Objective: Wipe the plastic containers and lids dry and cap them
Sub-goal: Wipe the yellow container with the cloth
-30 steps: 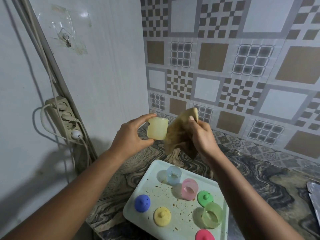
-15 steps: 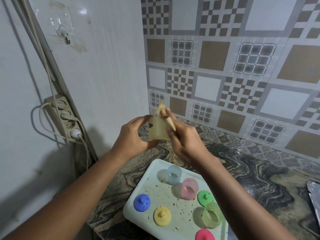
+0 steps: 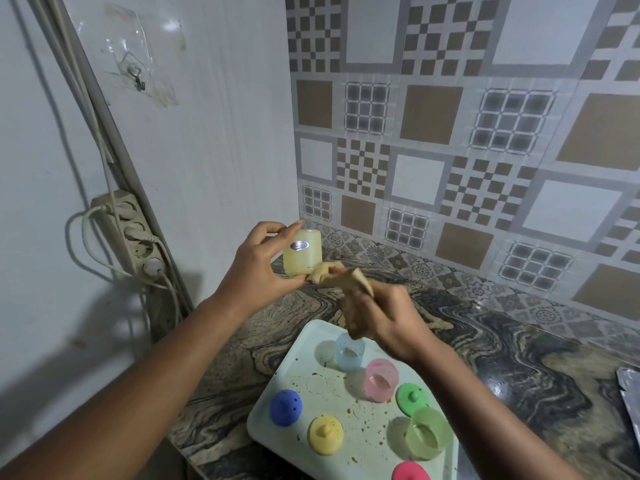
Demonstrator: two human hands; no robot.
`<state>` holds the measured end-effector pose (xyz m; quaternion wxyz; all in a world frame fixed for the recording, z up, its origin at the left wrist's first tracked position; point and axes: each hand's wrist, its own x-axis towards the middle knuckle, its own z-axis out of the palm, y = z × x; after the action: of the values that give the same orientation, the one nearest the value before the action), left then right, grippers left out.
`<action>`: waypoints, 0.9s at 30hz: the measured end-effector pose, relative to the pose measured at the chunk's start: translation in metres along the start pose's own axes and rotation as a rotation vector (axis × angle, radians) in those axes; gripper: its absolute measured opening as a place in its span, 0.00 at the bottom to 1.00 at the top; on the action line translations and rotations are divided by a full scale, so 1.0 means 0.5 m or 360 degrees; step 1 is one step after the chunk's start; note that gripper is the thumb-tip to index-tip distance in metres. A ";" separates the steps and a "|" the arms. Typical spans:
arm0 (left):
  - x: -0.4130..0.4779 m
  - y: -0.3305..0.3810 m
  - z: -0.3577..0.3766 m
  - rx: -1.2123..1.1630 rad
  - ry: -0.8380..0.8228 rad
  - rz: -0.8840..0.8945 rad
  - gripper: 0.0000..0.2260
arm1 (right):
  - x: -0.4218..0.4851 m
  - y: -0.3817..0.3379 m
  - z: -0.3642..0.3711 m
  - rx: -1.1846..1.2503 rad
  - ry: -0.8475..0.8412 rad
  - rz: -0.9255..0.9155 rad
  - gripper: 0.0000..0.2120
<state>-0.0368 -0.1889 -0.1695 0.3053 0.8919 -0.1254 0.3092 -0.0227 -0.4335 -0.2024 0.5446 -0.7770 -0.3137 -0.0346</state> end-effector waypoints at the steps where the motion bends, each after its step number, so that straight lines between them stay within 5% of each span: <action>1: 0.000 0.002 0.003 -0.0015 -0.0012 0.0003 0.39 | 0.008 -0.004 -0.003 0.0095 0.0142 0.0048 0.16; 6: 0.001 0.030 0.014 -0.0131 -0.0009 0.0117 0.36 | 0.047 -0.061 -0.011 0.0337 0.0336 0.0003 0.18; 11: 0.003 0.040 0.018 -0.0137 0.0006 0.0223 0.37 | 0.053 -0.073 -0.009 -0.0046 0.0121 -0.0213 0.13; 14: 0.005 0.032 0.009 -0.0124 0.0035 0.0209 0.36 | 0.040 -0.059 -0.006 -0.0301 0.0009 -0.0430 0.22; 19: 0.005 0.006 -0.004 -0.0109 0.0104 0.0097 0.36 | 0.009 -0.025 0.005 -0.0544 -0.0159 -0.0510 0.18; 23: 0.001 -0.002 -0.010 -0.0057 0.0083 0.0087 0.36 | -0.011 -0.003 0.003 -0.0389 -0.0151 -0.0188 0.15; 27: -0.013 -0.006 0.000 -0.0057 0.0042 0.0001 0.34 | 0.018 -0.010 -0.010 0.0241 0.0254 0.0229 0.18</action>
<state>-0.0407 -0.1860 -0.1751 0.3228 0.8821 -0.1270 0.3188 -0.0166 -0.4328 -0.1927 0.6261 -0.7489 -0.2146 -0.0336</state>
